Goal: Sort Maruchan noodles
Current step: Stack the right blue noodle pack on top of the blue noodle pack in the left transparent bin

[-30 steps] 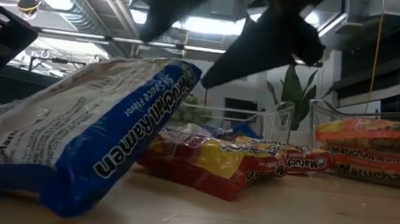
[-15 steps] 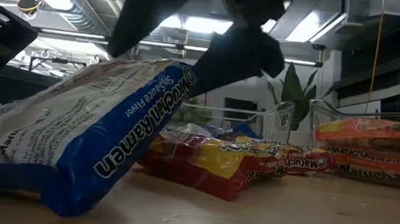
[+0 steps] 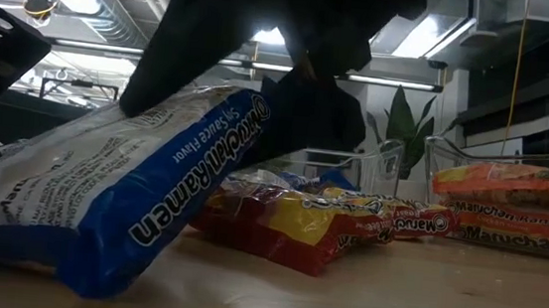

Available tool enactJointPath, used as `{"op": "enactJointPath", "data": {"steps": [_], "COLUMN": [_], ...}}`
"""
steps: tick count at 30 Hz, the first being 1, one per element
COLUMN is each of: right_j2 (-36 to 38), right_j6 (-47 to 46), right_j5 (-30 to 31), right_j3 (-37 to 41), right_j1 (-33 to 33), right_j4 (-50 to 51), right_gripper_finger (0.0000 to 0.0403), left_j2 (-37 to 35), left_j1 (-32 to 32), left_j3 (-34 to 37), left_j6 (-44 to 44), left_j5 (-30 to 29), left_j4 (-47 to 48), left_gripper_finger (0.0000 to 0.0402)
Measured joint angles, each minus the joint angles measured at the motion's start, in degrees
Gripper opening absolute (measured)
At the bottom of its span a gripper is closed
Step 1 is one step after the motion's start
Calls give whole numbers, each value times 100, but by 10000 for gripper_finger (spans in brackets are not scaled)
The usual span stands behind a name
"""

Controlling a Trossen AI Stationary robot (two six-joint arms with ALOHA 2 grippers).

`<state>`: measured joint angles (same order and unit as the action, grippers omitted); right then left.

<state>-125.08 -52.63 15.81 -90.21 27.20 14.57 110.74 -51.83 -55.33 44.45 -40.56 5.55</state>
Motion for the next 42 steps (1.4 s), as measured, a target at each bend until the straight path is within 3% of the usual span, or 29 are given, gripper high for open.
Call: {"op": "enactJointPath", "data": {"steps": [10, 14, 21, 31, 36, 42], "right_j2": [26, 32, 37, 646, 1349, 2222], "right_j6": [23, 48, -64, 55, 74, 61], "right_j5": [60, 135, 349, 835, 1649, 3365], "right_j3": [-23, -24, -15, 15, 13, 1], "right_j1": [22, 22, 15, 15, 13, -39], "right_j4": [-191, -227, -179, 561, 1475, 2585], "right_gripper_finger": [137, 106, 114, 104, 106, 105], "left_j2": [7, 25, -377, -1971, -3105, -4252], "left_j1": [-4, 0, 2, -9, -25, -37], "left_j3": [1, 30, 41, 24, 15, 9], "left_j6": [-5, -4, -45, -991, -1802, -2532], "left_j5": [-60, -32, 8, -105, -138, -290], "left_j4": [-2, 68, 170, 272, 305, 306], "left_gripper_finger": [0, 0, 0, 0, 0, 0]}}
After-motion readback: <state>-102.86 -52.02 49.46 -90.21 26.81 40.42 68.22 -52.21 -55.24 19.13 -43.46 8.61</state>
